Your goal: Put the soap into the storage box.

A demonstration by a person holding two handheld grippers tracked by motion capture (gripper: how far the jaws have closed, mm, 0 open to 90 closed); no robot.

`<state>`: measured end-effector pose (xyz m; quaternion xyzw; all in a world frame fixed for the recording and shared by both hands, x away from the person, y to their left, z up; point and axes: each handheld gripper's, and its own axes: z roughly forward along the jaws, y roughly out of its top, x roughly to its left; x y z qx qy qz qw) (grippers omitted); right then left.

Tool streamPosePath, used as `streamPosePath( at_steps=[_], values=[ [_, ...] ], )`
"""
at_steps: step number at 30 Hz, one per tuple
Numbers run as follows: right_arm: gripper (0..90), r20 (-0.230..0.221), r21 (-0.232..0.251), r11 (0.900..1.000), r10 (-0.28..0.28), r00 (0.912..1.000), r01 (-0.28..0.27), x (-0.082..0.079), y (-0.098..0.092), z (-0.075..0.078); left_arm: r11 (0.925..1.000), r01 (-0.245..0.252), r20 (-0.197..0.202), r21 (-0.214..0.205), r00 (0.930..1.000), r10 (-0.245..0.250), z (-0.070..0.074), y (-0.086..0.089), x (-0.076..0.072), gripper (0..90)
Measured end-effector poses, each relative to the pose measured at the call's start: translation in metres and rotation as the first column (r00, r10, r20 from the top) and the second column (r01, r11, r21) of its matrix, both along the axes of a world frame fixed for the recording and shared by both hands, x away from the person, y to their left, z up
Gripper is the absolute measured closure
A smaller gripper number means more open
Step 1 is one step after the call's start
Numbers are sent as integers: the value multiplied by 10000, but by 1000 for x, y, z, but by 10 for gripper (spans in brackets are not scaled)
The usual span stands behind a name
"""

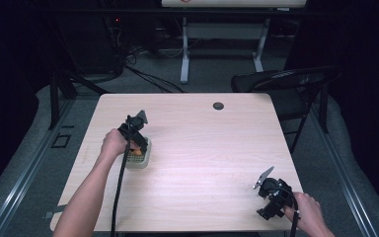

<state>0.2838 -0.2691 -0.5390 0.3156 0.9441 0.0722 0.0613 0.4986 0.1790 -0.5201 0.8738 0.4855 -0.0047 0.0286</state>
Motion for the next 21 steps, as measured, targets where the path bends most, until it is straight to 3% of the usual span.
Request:
streamPosePath(
  at_steps=[8, 21],
  values=[
    [156, -28, 32, 10000, -10, 10000, 10, 0, 0, 0, 9999, 122, -11, -26, 9999, -122, 1, 0, -1, 261],
    [156, -53, 4, 10000, 16, 10000, -16, 0, 0, 0, 9996, 245, 545, -171, 9982, -236, 17, 4, -10, 149]
  ],
)
